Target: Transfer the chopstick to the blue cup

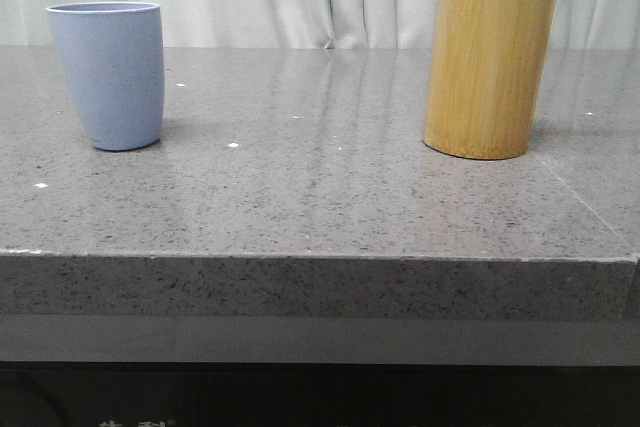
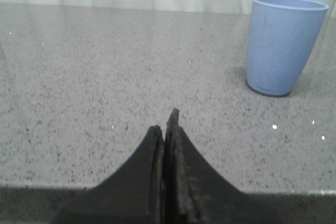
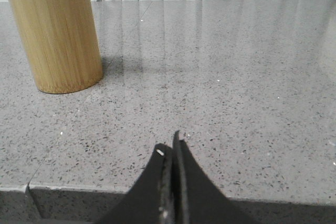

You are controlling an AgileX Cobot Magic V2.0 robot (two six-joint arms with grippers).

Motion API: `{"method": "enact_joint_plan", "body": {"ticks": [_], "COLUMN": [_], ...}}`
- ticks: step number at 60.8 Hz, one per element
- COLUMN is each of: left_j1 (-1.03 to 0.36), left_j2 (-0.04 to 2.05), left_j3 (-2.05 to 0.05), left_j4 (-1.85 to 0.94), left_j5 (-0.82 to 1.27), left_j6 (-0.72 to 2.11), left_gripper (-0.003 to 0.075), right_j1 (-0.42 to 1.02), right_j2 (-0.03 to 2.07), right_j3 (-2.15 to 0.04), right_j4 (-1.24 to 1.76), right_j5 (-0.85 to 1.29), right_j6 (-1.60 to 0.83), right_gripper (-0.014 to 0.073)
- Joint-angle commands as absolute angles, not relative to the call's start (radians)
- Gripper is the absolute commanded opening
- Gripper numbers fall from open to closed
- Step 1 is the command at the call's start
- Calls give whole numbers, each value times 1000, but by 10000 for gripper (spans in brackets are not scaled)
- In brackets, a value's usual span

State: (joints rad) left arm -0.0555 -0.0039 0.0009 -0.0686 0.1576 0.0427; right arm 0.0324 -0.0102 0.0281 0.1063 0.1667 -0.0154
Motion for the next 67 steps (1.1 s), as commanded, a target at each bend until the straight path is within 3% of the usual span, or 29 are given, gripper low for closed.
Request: {"method": "enact_joint_plan", "body": {"ticks": [1,16,28,37,49,61,67], "left_j1": [-54,-54,-54,-54,-54,-54,-54], "left_j2": [-29,-29,47,217,409,440,439], "left_j3": [9,-110,-340,-486,-592,-600,-600], "left_j4": [-99,-162,-91,-69,-70,-74,-74], "left_j5": [0,-122,107,246,268,254,240], "left_j6": [33,33,33,33,33,33,33], "left_gripper": [-19,-19,-19,-19,-19,-18,39], "right_j1": [26,26,26,26,26,26,26], "right_j2": [-31,-31,14,150,333,383,384], "right_j3": [23,-74,-261,-420,-585,-614,-614], "right_j4": [120,120,120,123,124,124,124], "right_j5": [36,-41,114,257,325,312,304], "right_j6": [-21,-21,-21,-21,-21,-21,-21], "right_gripper": [-117,-117,-115,-115,-115,-115,-30]}}
